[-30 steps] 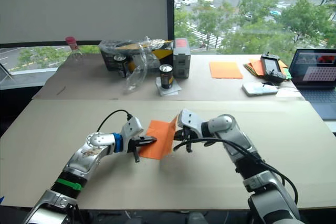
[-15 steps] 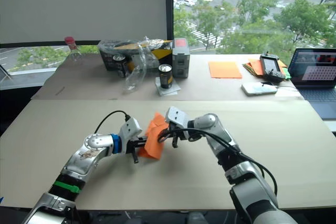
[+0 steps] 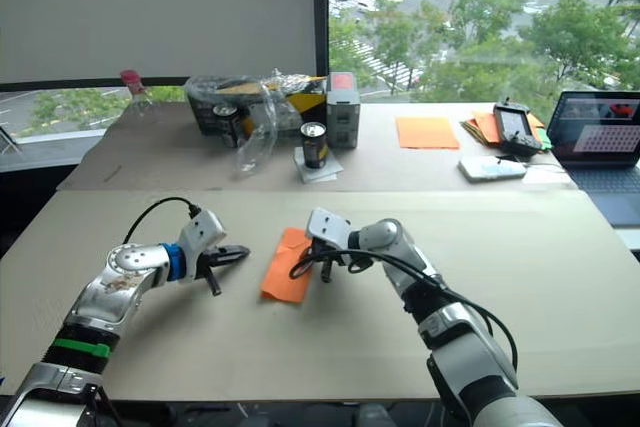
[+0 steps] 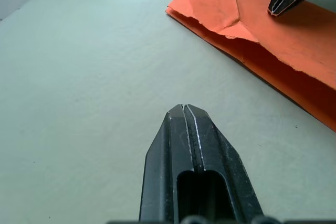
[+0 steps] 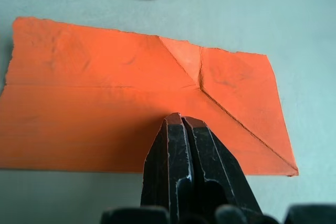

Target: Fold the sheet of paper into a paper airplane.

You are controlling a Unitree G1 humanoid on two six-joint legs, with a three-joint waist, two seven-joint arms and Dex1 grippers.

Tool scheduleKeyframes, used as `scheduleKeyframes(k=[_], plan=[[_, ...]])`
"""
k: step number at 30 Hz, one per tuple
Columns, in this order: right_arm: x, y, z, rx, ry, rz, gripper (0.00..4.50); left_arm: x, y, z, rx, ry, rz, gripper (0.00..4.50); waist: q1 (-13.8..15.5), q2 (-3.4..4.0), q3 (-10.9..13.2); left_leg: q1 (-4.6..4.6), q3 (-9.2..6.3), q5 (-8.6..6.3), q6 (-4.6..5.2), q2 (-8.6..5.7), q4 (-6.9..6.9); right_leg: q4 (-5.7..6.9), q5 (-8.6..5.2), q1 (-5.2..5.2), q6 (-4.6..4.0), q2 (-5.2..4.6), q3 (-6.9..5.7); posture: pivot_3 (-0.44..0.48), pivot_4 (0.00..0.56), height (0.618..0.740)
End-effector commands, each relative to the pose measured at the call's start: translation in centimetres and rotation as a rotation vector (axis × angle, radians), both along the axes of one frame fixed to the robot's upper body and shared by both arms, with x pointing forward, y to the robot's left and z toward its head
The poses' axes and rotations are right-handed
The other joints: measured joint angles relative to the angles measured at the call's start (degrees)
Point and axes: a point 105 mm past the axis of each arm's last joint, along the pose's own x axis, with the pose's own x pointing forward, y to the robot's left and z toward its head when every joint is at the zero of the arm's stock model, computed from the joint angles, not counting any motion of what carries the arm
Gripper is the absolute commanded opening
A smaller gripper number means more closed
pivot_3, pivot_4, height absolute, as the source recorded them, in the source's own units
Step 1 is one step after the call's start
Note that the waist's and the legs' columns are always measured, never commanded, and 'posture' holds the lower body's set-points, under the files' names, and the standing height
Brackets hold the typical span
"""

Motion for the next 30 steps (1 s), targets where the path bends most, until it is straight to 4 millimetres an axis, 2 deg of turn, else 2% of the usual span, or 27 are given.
scheduleKeyframes(k=[1,3,12,16,23,26,30], plan=[[-0.6,0.1,-1.4,-0.002,0.043,-0.037,0.06,0.5,-1.8,3.0,-0.087,-0.072,-0.059,0.00,-0.06,0.00,0.00,0.00,0.00,0.00,0.00,0.00,0.00,0.00,0.00,0.00,0.00,0.00,0.00,0.000,0.150,0.732],[-0.6,0.1,-1.4,0.012,0.050,-0.066,0.06,0.4,-2.8,2.9,-0.119,-0.059,-0.087,0.00,-0.14,0.00,0.00,0.00,0.00,0.00,0.00,0.00,0.00,0.01,0.00,0.00,0.00,0.00,0.00,0.000,0.150,0.732],[-0.1,0.0,0.1,0.056,0.029,-0.158,0.06,-1.0,-6.0,-0.7,-0.080,0.044,-0.201,0.00,-0.48,0.00,0.00,-0.02,0.00,0.00,0.00,-0.01,-0.03,0.00,0.00,-0.03,0.00,0.00,0.00,0.000,0.150,0.732],[0.0,-0.2,0.6,0.082,0.024,-0.185,0.06,-1.3,-5.9,-2.1,-0.037,0.069,-0.210,0.00,-0.46,0.00,0.00,-0.04,0.00,0.00,0.00,-0.01,-0.03,-0.01,0.00,-0.03,0.00,0.00,0.00,0.000,0.150,0.732],[0.1,-0.5,1.9,0.113,-0.032,-0.188,0.06,-0.9,-5.7,-3.2,-0.039,0.083,-0.179,0.00,-0.40,0.00,0.00,-0.04,0.00,0.00,0.00,-0.01,-0.03,-0.02,0.00,-0.04,0.00,-0.01,0.00,0.000,0.150,0.732],[1.1,-1.5,1.2,0.082,-0.042,-0.257,0.06,-1.1,-5.9,-3.4,-0.040,0.087,-0.187,0.00,-0.38,0.00,0.00,-0.04,0.00,0.00,0.00,-0.01,-0.03,-0.01,-0.01,-0.04,0.00,-0.01,0.00,0.000,0.150,0.732],[3.0,-2.5,1.6,0.097,-0.074,-0.346,0.06,-1.2,-5.9,-3.6,-0.042,0.088,-0.184,0.00,-0.21,0.00,0.00,-0.04,0.01,0.00,0.00,-0.02,-0.03,-0.01,0.00,-0.04,0.00,-0.01,0.00,0.000,0.150,0.732]])
